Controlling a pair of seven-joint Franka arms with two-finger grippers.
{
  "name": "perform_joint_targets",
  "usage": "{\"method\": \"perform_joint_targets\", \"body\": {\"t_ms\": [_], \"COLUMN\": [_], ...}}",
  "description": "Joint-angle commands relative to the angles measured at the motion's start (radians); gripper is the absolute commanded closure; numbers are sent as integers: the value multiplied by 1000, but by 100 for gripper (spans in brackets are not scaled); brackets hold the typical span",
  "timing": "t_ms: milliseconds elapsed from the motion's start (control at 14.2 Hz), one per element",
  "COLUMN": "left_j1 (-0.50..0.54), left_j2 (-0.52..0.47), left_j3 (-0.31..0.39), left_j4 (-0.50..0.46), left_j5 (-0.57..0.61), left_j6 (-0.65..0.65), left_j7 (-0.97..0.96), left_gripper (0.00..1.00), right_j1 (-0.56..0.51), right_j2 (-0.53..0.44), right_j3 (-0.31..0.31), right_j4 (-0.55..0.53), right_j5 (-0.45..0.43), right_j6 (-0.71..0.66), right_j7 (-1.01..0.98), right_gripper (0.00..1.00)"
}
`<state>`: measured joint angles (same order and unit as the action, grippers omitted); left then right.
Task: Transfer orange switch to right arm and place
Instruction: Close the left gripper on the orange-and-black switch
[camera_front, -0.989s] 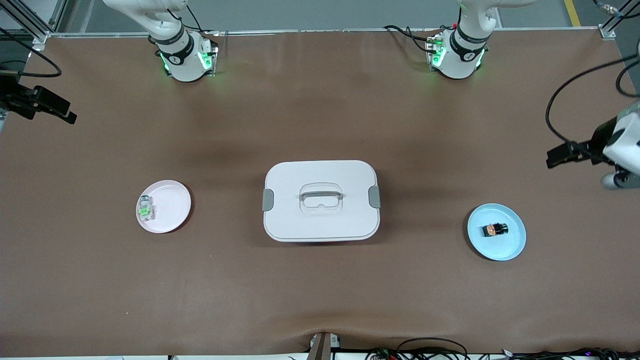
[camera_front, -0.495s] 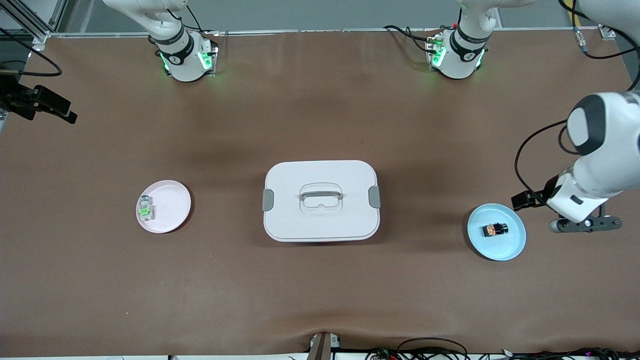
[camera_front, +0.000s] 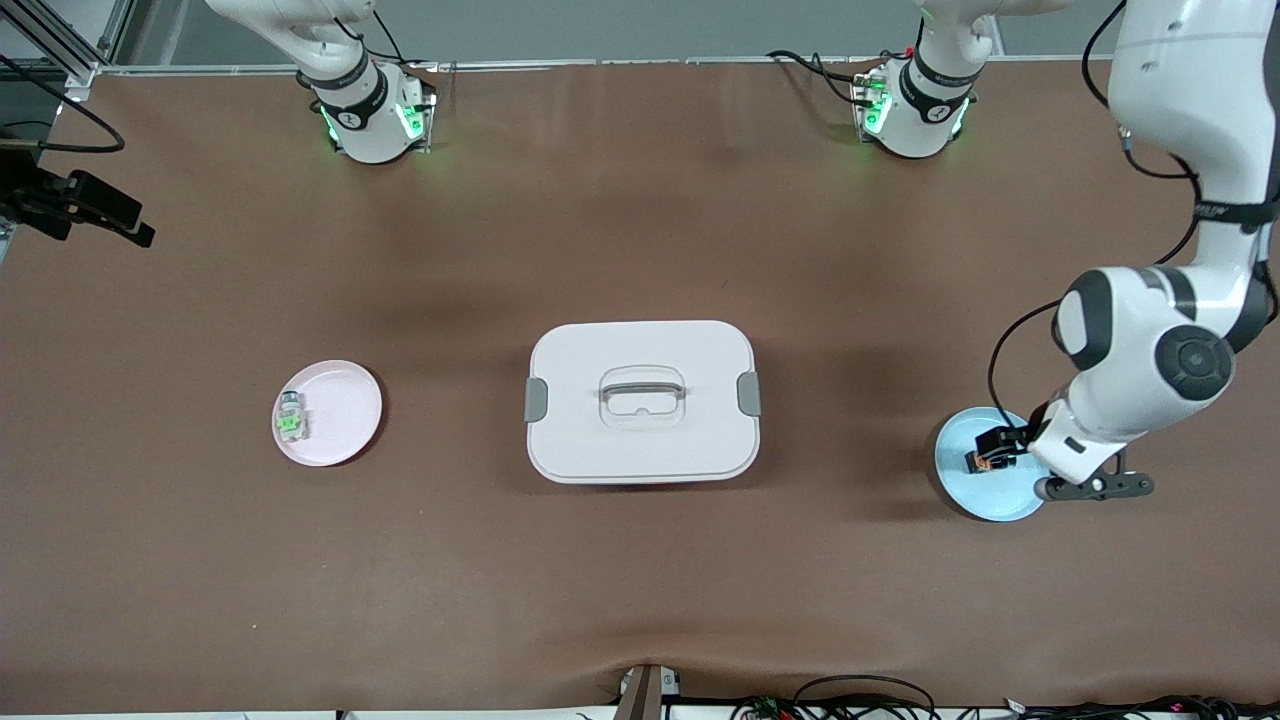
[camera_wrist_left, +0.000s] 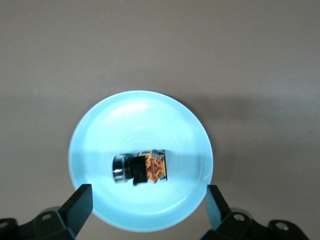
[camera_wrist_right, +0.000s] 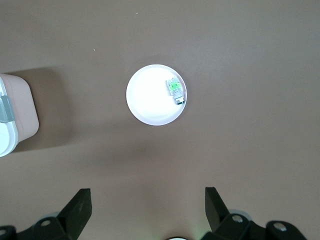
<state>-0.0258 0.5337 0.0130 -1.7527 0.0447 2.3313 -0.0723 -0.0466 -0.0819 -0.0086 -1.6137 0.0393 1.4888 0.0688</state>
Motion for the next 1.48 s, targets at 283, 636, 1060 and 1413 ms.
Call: {"method": "perform_joint_targets", "body": {"t_ms": [283,636,1060,1413], "left_j1": [9,24,23,17], "left_j2": [77,112,140,150], "left_j3": [5,10,10,9], "left_j4": [39,38,41,41], "left_j5": [21,24,29,29], "left_j6": [13,45,48,49], "left_j7": [-17,-15,-15,-17], "left_gripper": [0,0,0,0], "right_j1": [-10,-12,-7,-7], "right_j2": [4,5,5,5], "right_j3": [6,7,7,7], "right_j4": [11,11,11,11], "right_j5": [-1,-1,-1,-1], "right_j6": [-8,-8,-13,-8], "right_j7": [-10,-11,-7,-7], "right_gripper": [0,0,0,0]}}
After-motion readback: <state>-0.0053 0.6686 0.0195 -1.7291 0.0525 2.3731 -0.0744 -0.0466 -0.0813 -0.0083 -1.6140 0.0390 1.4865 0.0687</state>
